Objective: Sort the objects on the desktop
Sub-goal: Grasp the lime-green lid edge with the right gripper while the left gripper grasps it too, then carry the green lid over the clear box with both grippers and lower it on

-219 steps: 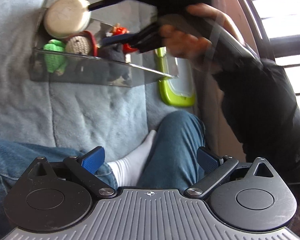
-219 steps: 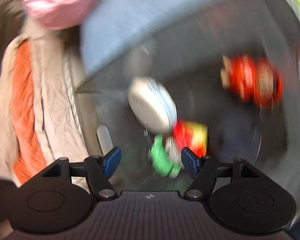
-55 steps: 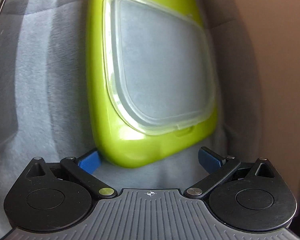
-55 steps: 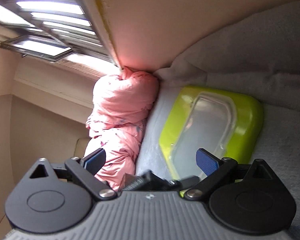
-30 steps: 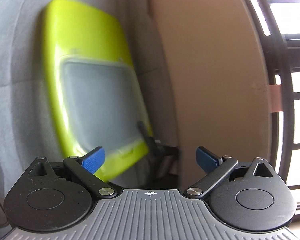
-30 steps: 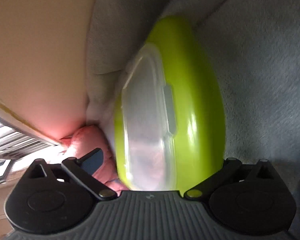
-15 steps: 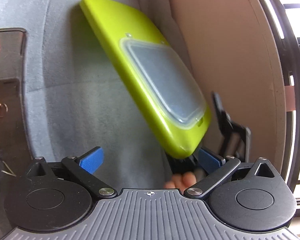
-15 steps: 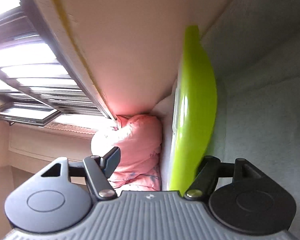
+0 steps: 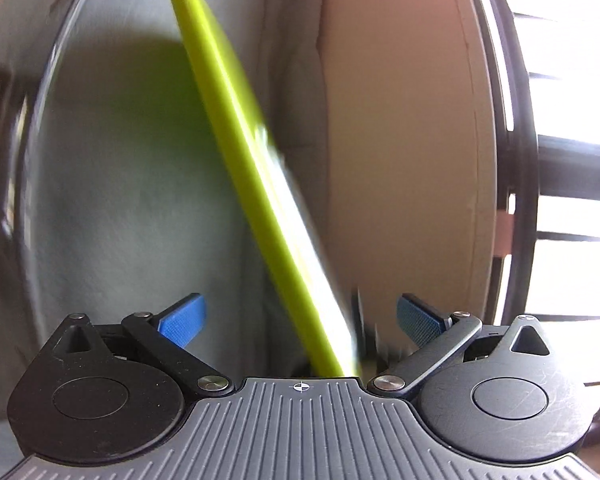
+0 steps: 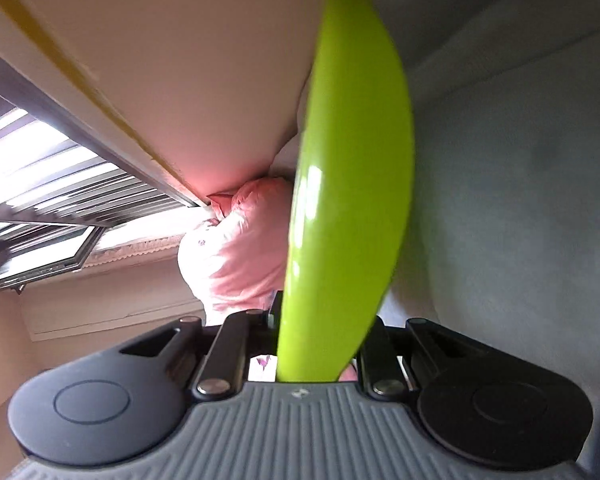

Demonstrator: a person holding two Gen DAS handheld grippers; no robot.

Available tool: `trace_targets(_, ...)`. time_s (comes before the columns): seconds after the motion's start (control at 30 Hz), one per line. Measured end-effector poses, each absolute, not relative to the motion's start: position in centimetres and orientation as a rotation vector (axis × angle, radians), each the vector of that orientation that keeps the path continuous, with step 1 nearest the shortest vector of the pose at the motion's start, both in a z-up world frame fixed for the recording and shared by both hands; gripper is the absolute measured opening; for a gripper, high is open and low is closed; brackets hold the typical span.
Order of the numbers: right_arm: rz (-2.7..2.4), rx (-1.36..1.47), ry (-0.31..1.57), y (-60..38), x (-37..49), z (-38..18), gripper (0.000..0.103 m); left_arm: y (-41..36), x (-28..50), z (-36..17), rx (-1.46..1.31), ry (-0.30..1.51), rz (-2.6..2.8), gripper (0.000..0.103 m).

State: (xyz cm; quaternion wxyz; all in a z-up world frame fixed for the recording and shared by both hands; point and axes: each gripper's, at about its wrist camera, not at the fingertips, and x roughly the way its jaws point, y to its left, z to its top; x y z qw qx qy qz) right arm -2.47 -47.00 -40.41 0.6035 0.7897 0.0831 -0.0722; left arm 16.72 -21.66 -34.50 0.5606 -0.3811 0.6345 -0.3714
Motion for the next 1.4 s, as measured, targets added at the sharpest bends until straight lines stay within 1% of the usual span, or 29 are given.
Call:
trace_targets(0.07,-0.168,1.824,0.224,-47.0,-5.1,-39.6,0.018,-22.2,16.5,-35.1,-0.895,1.514,-0.843,0.103)
trace_targets(0.2,-0.161,1.808,0.255,-47.9,-9.2,-39.4,0.017,-24.6,17.3,-37.3,-0.784,1.541,-0.771,0.103)
trace_targets(0.3,-0.151,1.853,0.239,-48.9,-10.8,-40.6,0.017,-25.9,18.4,-37.9,-0.74,1.551,-0.718,0.103)
trace_targets(0.43,-0.16,1.867,0.218,-49.8,-11.5,-41.9,0.017,-27.4,20.2,-38.1,-0.709,1.517,-0.639,0.103)
trace_targets(0.47,-0.159,1.86,0.215,-50.0,-11.6,-42.0,0.019,-27.6,20.5,-38.2,-0.713,1.504,-0.611,0.103)
trace_targets(0.5,-0.156,1.852,0.212,-50.0,-11.7,-42.1,0.02,-27.6,20.6,-38.3,-0.718,1.494,-0.579,0.1)
trace_targets(0.53,-0.154,1.846,0.207,-50.1,-11.6,-42.3,0.029,-27.8,20.7,-38.3,-0.708,1.488,-0.551,0.098)
trace_targets(0.57,-0.158,1.849,0.195,-50.1,-11.6,-42.4,0.04,-28.0,20.7,-38.3,-0.668,1.478,-0.526,0.083)
trace_targets(0.6,-0.174,1.854,0.186,-50.1,-11.5,-42.6,0.044,-28.2,20.7,-38.1,-0.604,1.461,-0.504,0.053)
trace_targets(0.63,-0.197,1.847,0.185,-49.9,-11.5,-42.6,0.048,-28.4,20.7,-38.1,-0.546,1.443,-0.498,0.049)
trace_targets(0.73,-0.308,1.779,0.216,-49.6,-11.3,-42.3,0.048,-27.3,20.7,-38.9,-0.591,1.446,-0.505,0.043)
trace_targets(0.77,-0.325,1.764,0.223,-49.3,-11.2,-42.2,0.044,-26.8,20.7,-39.1,-0.625,1.451,-0.506,0.04)
trace_targets(0.8,-0.318,1.753,0.223,-49.2,-11.0,-41.9,0.035,-26.5,20.8,-38.8,-0.649,1.449,-0.512,0.038)
trace_targets(0.83,-0.312,1.743,0.224,-49.0,-10.8,-41.7,0.031,-26.4,21.1,-38.0,-0.658,1.441,-0.529,0.037)
trace_targets(0.9,-0.296,1.709,0.221,-48.7,-10.4,-40.9,0.027,-25.8,21.4,-36.4,-0.665,1.411,-0.582,0.032)
trace_targets(0.97,-0.272,1.613,0.198,-48.3,-10.0,-38.3,0.023,-24.9,21.3,-33.9,-0.661,1.366,-0.639,0.03)
trace_targets(1.07,-0.248,1.476,0.176,-47.2,-9.4,-33.8,0.027,-23.6,20.9,-29.7,-0.624,1.281,-0.71,0.03)
trace_targets(1.13,-0.209,1.428,0.154,-46.3,-8.9,-31.2,0.028,-21.4,20.3,-27.0,-0.653,1.224,-0.746,0.03)
trace_targets(1.3,-0.038,1.311,0.103,-42.6,-7.4,-25.0,0.028,-12.6,17.9,-19.5,-0.635,1.035,-0.75,0.035)
trace_targets(1.4,0.094,1.276,0.124,-40.4,-4.8,-21.8,0.028,-6.1,16.6,-16.9,-0.591,0.926,-0.692,0.04)
